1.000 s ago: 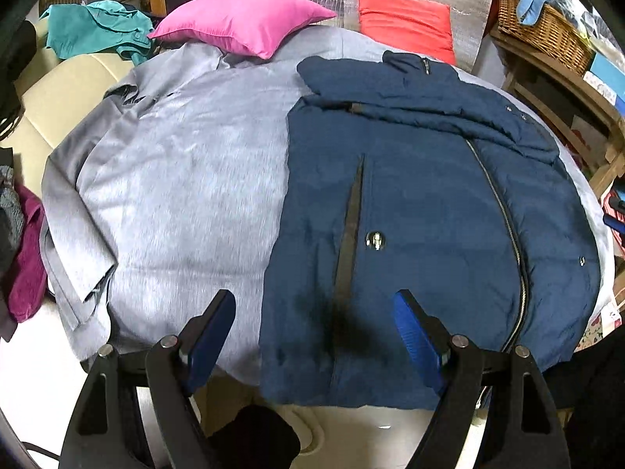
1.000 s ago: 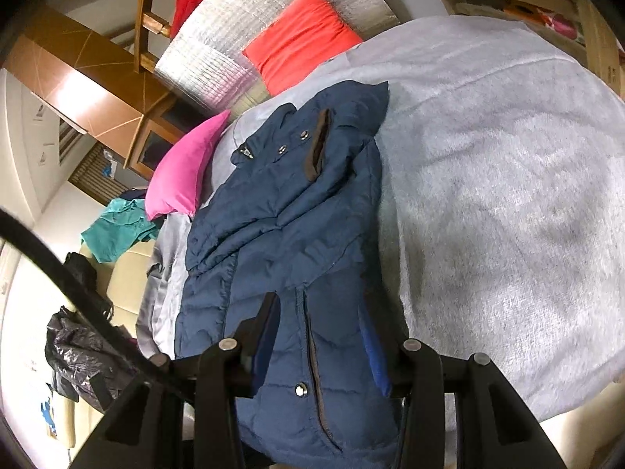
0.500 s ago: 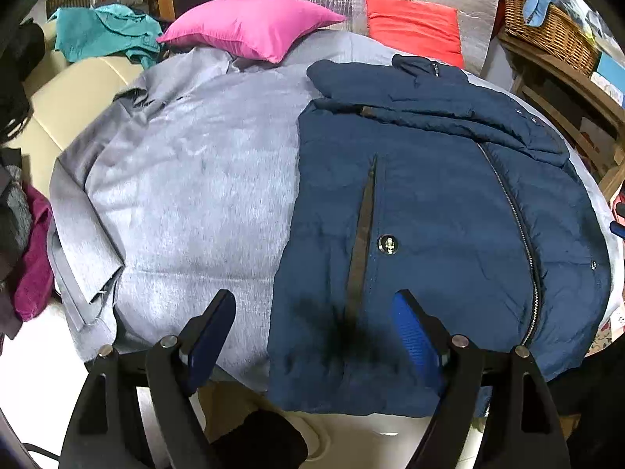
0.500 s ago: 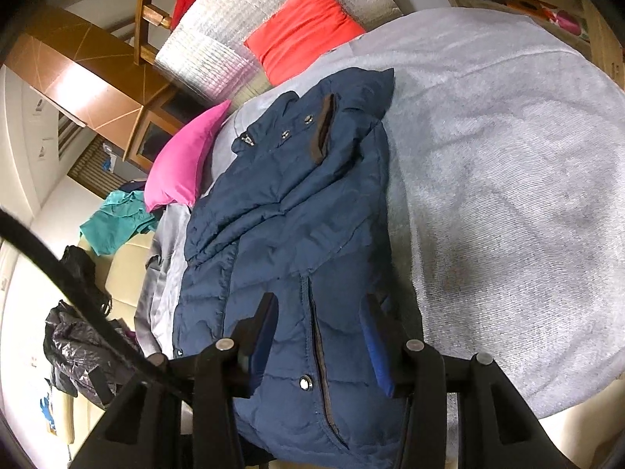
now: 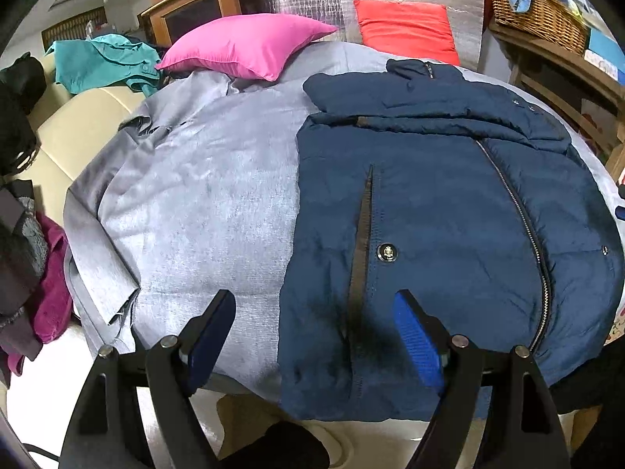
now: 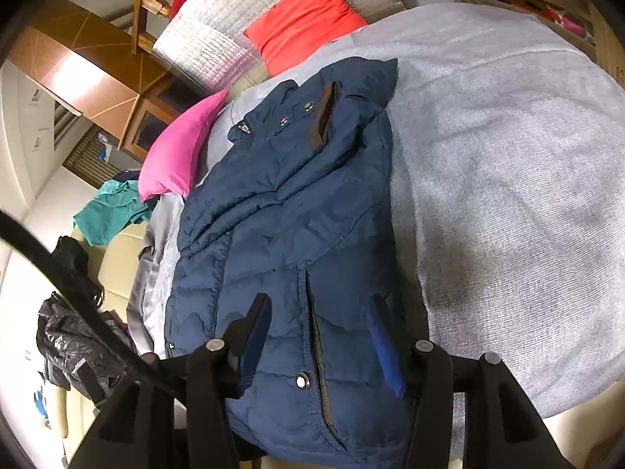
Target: Fold large clothes
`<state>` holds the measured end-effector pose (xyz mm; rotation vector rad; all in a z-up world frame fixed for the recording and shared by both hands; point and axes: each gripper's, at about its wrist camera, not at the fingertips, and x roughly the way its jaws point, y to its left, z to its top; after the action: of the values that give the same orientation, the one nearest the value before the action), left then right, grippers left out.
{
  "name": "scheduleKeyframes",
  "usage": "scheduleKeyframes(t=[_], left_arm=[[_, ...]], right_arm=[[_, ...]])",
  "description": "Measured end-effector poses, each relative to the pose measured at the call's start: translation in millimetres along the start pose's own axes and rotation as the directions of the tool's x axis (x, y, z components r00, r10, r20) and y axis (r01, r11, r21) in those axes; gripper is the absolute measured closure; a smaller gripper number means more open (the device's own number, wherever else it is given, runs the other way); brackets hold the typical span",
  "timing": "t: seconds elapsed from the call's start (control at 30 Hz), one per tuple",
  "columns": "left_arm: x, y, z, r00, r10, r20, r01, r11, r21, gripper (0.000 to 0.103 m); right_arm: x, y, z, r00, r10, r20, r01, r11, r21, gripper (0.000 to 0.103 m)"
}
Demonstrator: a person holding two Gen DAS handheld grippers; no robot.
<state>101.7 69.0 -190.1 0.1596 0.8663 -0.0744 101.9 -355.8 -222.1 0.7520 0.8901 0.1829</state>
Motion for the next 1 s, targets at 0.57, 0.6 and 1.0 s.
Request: scheduleKeyframes(t=[0.57, 0.6, 1.0], left_arm=[[10.7, 1.9, -2.2, 0.998, -0.001, -0.059, 0.001, 1.000, -0.002, 0.020], [13.5, 4.4, -2.1, 0.997, -0.012, -0.074, 0.011, 1.000, -0.017, 0.020], [29.0, 27.9, -0.9, 0.981, -0.145, -0.131, 0.114, 0.969, -0.218, 0.020]], right_arm=[[-4.8, -2.5, 0.0, 1.000, 0.010, 0.004, -0.010, 1.000, 0.011, 0.049], [-5.7, -2.7, -0.9, 1.000, 0.008, 0.004, -0.008, 1.000, 0.012, 0.049], [-8.6, -28.8, 4.4, 0.999, -0.035, 0.034, 0.031, 0.991, 0.132, 0.049]])
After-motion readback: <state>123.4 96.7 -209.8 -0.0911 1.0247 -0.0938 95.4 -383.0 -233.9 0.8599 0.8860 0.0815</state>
